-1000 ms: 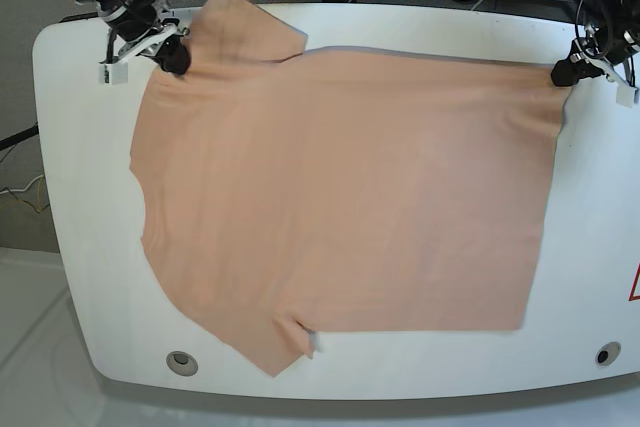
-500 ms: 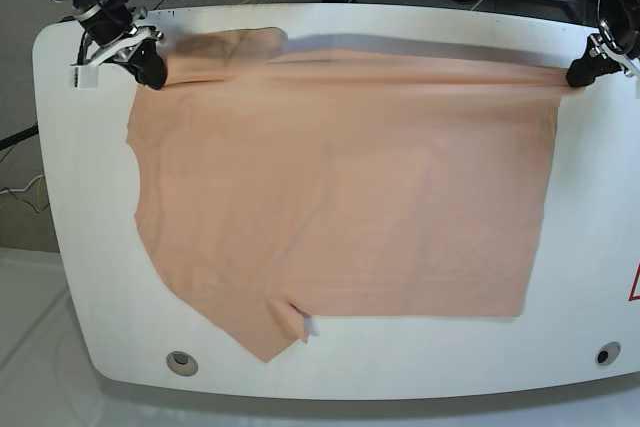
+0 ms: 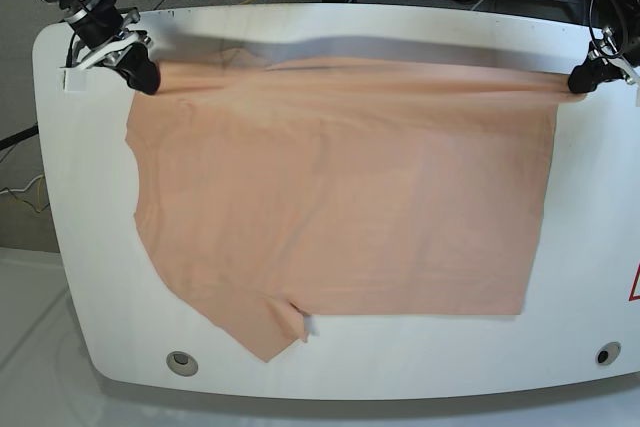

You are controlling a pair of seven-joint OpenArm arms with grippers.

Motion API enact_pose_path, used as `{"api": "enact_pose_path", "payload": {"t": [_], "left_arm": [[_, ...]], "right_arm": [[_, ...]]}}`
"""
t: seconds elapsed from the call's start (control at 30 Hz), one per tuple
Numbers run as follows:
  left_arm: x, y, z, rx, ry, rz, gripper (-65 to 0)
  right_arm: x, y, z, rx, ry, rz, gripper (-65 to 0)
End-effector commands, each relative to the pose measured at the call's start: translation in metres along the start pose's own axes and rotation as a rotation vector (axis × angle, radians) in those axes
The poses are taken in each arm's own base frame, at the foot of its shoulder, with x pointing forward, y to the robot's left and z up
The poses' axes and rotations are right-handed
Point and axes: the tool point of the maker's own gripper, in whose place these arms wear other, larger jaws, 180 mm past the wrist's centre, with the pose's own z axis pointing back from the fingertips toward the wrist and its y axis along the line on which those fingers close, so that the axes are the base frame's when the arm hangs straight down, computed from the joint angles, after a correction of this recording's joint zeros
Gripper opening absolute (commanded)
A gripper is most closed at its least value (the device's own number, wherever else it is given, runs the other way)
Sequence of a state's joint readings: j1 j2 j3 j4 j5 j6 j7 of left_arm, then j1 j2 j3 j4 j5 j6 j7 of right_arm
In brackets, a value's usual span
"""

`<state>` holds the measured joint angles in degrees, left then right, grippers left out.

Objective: Fold the T-shirt properly
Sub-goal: 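Lift the collar edge with both grippers and pull it taut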

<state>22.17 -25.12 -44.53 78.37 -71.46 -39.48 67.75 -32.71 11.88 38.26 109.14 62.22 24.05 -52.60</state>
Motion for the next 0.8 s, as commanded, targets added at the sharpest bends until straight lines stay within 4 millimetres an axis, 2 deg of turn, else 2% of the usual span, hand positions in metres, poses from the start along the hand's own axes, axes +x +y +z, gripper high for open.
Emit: {"api": "enact_pose_path", "payload": {"t": [0.0,0.13,0.2,0.4,0.6,0.77], "left_arm": [[0.012,-0.005,0.006,-0.004,-0.020,-0.039,-65.0],[0.010,-0.010,0.006,-0.007,-0.006,-0.064,-65.0],[0.016,-0.020,0.010,-0.007,-0.011,-0.116,-65.0],[0.023,-0.024,0.009,-0.015,-0.029,-0.132,-65.0],[0.047,-0.028,0.001,-0.055,-0.104,-0.127,-65.0],[0.058,-0.029,-0.003,-0.063,-0.130,-0.126,-65.0]], "right_arm": [[0.005,0.003,0.008,0.006,-0.011,0.020,-65.0],[0.001,0.007,0.010,0.014,0.000,0.021,-65.0],[0.007,0.017,0.011,0.039,-0.017,0.041,-65.0],[0.013,0.021,0.006,0.044,-0.030,0.072,-65.0],[0.033,0.021,-0.010,0.020,-0.070,0.143,-65.0],[0.044,0.021,-0.017,0.019,-0.090,0.163,-65.0]]}}
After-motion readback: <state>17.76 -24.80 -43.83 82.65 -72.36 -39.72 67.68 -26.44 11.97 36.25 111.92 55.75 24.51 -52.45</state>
